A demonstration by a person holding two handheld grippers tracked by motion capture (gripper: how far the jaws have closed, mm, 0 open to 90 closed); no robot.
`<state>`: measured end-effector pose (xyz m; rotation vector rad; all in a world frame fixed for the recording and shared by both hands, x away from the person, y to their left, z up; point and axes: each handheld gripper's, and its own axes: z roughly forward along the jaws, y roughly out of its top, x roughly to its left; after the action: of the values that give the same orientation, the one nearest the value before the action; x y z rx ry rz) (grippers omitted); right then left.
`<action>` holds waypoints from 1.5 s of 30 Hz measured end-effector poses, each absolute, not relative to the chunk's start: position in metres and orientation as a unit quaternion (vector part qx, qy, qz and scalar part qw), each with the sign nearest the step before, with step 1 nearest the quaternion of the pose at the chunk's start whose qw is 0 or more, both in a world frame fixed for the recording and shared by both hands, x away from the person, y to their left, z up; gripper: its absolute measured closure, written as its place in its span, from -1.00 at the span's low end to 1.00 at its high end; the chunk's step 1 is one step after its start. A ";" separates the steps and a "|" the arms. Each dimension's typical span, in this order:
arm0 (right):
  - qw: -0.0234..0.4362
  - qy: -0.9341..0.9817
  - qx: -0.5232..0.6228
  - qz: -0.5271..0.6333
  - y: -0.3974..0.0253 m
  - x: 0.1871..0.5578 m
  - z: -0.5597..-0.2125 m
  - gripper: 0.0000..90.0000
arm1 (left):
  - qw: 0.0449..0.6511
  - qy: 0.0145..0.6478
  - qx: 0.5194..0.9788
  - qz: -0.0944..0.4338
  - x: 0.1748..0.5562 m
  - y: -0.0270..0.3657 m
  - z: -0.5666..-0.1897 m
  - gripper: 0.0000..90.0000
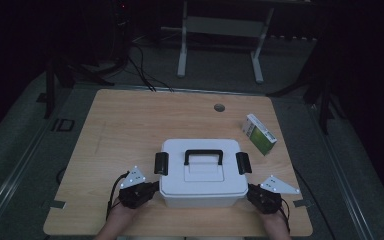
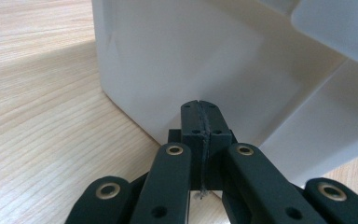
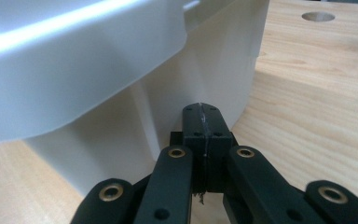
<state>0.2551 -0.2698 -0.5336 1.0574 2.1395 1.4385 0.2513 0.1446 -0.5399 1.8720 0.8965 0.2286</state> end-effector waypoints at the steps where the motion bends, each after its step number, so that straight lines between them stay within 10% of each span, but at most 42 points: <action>1: 0.177 0.756 0.374 0.508 -0.270 0.255 -0.534 1.00 | 0.503 0.371 0.775 0.095 0.251 0.145 -0.540 1.00; 45: 0.180 0.747 0.382 0.513 -0.272 0.255 -0.535 1.00 | 0.515 0.363 0.771 0.091 0.252 0.146 -0.544 1.00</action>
<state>0.2545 -0.2716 -0.5354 1.0787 2.1118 1.4499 0.2524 0.1456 -0.5438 1.8516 0.8727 0.2178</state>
